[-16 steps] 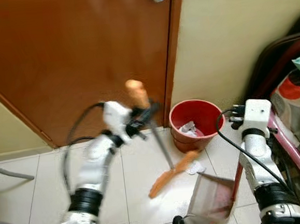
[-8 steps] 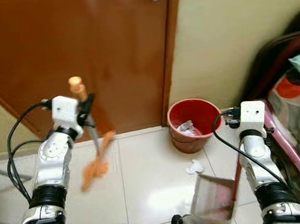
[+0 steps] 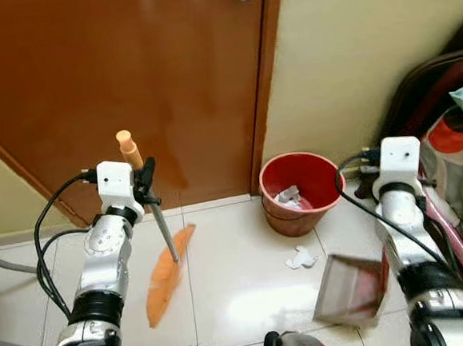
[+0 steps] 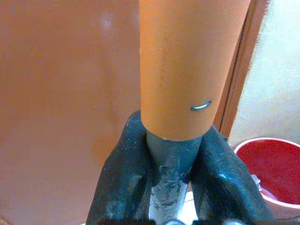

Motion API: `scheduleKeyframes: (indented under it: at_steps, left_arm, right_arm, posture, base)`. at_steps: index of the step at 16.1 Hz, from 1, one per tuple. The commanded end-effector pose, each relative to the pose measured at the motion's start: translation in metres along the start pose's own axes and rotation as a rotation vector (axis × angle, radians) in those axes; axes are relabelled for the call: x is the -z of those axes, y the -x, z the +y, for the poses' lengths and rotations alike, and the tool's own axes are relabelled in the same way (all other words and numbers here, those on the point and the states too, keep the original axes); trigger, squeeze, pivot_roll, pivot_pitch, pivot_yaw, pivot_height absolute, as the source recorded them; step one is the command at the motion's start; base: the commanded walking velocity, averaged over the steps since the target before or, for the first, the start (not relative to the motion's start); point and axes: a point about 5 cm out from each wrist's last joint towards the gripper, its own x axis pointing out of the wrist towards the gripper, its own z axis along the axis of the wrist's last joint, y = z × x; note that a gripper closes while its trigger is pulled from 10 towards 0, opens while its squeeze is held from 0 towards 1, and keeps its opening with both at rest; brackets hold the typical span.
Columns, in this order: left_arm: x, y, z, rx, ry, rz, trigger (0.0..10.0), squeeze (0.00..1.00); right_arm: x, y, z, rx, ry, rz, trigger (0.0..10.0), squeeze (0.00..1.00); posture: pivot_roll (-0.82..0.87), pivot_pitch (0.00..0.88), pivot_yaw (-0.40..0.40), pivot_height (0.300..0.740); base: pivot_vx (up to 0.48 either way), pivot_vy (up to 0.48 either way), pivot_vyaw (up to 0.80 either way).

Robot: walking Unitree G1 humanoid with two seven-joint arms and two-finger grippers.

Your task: Sweep floor

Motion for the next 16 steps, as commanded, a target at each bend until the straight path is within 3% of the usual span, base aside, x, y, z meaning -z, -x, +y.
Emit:
scheduleKeyframes:
  at_steps: [1,3,4,6,9,11,13,14,16]
  left_arm:
    - [-0.003,-0.002,0.001,-0.015,0.02,-0.01,10.0,0.0]
    - [-0.003,-0.003,-0.005,-0.001,0.031,-0.011,10.0,0.0]
    - [-0.003,-0.003,-0.006,0.006,0.033,-0.012,10.0,0.0]
    - [-0.004,-0.004,-0.012,0.041,0.042,-0.016,10.0,0.0]
    - [-0.003,-0.004,-0.016,0.065,0.043,-0.015,10.0,0.0]
    - [-0.002,-0.003,-0.02,0.09,0.046,-0.009,10.0,0.0]
    - [-0.002,-0.003,-0.024,0.112,0.049,-0.013,10.0,0.0]
    - [-0.003,-0.004,-0.025,0.114,0.043,-0.029,10.0,0.0]
    - [-0.012,-0.01,-0.033,0.119,0.047,-0.081,10.0,0.0]
  right_arm:
    - [-0.013,-0.003,0.01,-0.021,-0.014,-0.046,10.0,0.0]
    - [-0.025,-0.003,0.042,-0.13,-0.06,-0.063,10.0,0.0]
    - [-0.026,-0.002,0.051,-0.162,-0.068,-0.06,10.0,0.0]
    - [-0.031,0.009,0.081,-0.281,-0.078,-0.082,10.0,0.0]
    - [-0.029,0.021,0.099,-0.375,-0.085,-0.083,10.0,0.0]
    - [-0.023,0.028,0.105,-0.422,-0.081,-0.076,10.0,0.0]
    - [-0.017,0.026,0.097,-0.394,-0.068,-0.077,10.0,0.0]
    - [-0.012,0.022,0.084,-0.313,-0.068,-0.067,10.0,0.0]
    - [-0.006,0.019,0.074,-0.237,-0.111,-0.032,10.0,0.0]
  posture:
    - [-0.01,0.118,-0.016,0.74]
    - [-0.01,0.117,-0.014,0.74]
    - [0.0,0.115,-0.014,0.74]
    - [0.01,0.115,-0.019,0.74]
    - [0.01,0.115,-0.021,0.74]
    - [0.01,0.115,-0.021,0.74]
    - [0.01,0.118,-0.019,0.74]
    - [0.01,0.118,-0.019,0.74]
    - [0.01,0.118,-0.024,0.74]
  base:
    - [0.0,0.0,0.0]
    - [0.0,0.0,0.0]
    - [0.0,0.0,0.0]
    - [0.0,0.0,0.0]
    - [0.0,0.0,0.0]
    - [0.0,0.0,0.0]
    - [0.0,0.0,0.0]
    - [0.0,0.0,0.0]
    - [0.0,0.0,0.0]
